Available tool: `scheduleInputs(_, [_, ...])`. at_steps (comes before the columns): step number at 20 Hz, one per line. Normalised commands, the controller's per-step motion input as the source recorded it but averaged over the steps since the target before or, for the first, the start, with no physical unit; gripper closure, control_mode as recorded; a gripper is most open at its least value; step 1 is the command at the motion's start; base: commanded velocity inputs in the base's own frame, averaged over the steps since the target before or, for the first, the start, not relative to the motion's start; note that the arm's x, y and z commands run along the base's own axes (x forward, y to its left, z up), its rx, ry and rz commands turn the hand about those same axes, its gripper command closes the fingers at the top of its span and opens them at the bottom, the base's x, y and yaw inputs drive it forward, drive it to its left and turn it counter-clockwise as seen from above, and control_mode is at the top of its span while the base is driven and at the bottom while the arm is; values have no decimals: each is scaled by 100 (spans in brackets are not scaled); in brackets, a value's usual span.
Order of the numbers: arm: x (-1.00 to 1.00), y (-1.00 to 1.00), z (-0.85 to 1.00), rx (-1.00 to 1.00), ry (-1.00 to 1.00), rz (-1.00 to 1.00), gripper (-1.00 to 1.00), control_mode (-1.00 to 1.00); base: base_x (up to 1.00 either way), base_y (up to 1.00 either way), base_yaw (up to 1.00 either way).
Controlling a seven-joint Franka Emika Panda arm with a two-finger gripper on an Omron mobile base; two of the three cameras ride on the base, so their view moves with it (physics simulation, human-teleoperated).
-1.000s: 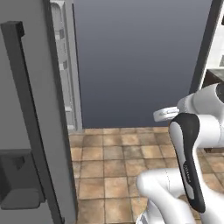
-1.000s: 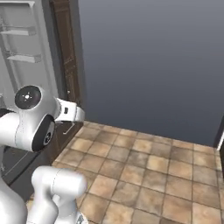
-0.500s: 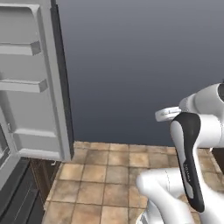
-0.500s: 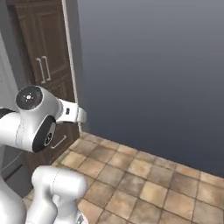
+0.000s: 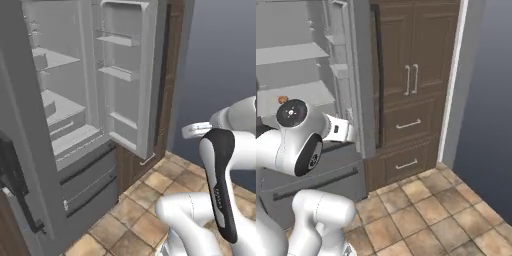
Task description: Grab the onion and garlic from the fridge, place them in the blender, close the lid, and turn on the blender to create a marinade.
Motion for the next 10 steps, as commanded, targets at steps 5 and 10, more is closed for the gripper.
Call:
scheduleInputs(5, [0,0,0,0,0,0,-100,100,12,-2,98])
scheduleInputs(10, [0,0,0,0,0,0,-100,100,98,-38,55])
